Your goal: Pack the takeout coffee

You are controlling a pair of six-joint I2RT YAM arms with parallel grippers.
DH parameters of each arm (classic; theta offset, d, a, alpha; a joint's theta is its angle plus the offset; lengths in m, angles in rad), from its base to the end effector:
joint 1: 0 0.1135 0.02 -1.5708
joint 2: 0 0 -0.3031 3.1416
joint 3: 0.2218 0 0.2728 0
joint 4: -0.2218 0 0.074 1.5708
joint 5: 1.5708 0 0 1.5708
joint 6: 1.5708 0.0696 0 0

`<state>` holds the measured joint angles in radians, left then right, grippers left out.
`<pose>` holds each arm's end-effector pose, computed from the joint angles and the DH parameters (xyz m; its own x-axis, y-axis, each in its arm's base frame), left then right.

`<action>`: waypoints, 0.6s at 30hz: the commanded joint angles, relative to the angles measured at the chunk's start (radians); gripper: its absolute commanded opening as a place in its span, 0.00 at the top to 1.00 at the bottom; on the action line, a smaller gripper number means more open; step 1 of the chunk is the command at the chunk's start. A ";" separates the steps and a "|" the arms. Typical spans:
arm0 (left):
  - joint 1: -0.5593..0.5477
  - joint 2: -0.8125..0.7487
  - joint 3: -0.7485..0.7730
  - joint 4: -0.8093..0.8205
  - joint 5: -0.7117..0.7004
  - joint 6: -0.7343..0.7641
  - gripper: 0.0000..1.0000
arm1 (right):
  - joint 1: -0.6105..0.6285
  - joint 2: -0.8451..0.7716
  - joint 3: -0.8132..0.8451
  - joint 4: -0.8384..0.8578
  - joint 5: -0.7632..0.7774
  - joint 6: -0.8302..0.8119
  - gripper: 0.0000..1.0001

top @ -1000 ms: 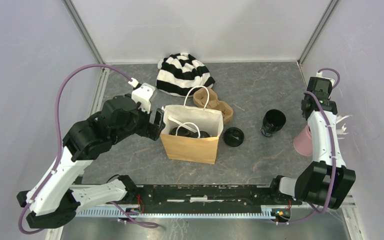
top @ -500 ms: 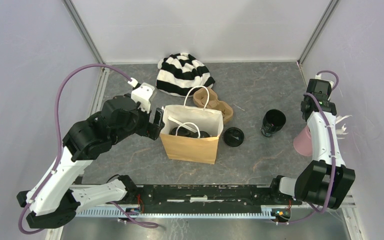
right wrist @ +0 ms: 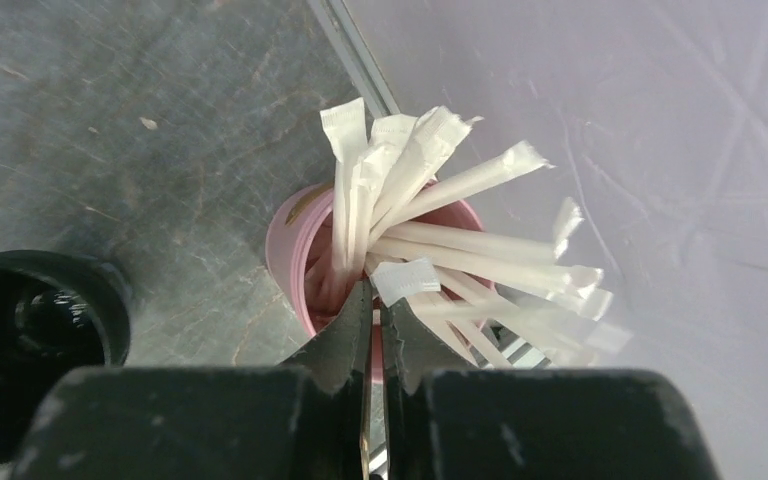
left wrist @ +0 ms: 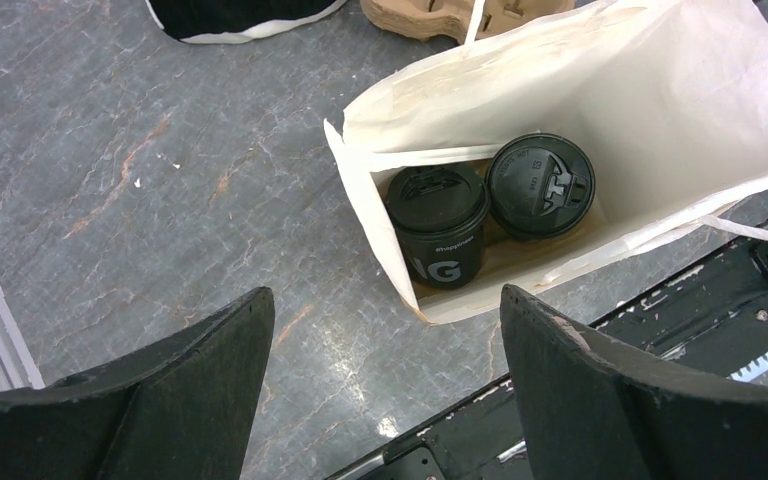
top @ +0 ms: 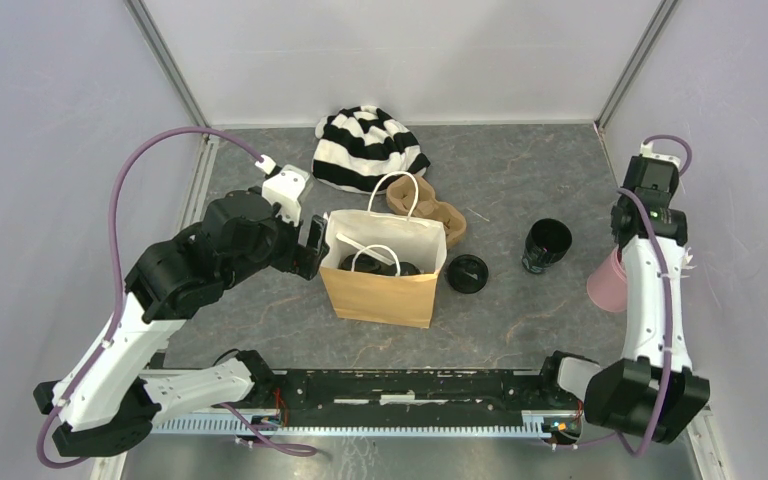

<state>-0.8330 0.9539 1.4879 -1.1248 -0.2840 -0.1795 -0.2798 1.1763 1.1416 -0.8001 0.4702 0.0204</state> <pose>0.1221 -0.1054 0.4694 -0.4675 0.2595 -0.8450 0.4780 0.8783 0.0053 0.2439 -0.1029 0.3432 -0.7012 0.2204 -0.6780 0.5529 0.7685 -0.3220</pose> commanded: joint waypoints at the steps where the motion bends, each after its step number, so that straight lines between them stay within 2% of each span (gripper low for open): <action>1: -0.005 0.001 0.046 0.002 0.000 0.029 0.12 | -0.005 -0.085 0.141 -0.078 -0.094 -0.002 0.93; 9: -0.005 0.022 0.098 -0.006 0.023 0.026 0.12 | -0.005 -0.160 0.400 -0.074 -0.455 -0.032 0.91; 16: -0.005 0.026 0.127 -0.011 0.047 -0.009 0.12 | -0.005 -0.117 0.708 -0.090 -0.671 -0.022 0.91; 18: -0.005 0.025 0.132 -0.011 0.049 -0.019 0.12 | -0.005 -0.105 0.761 -0.052 -0.794 0.017 0.91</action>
<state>-0.8337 0.9810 1.5768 -1.1343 -0.2554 -0.1806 -0.2817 1.0492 1.7973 -0.9001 -0.0872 0.0021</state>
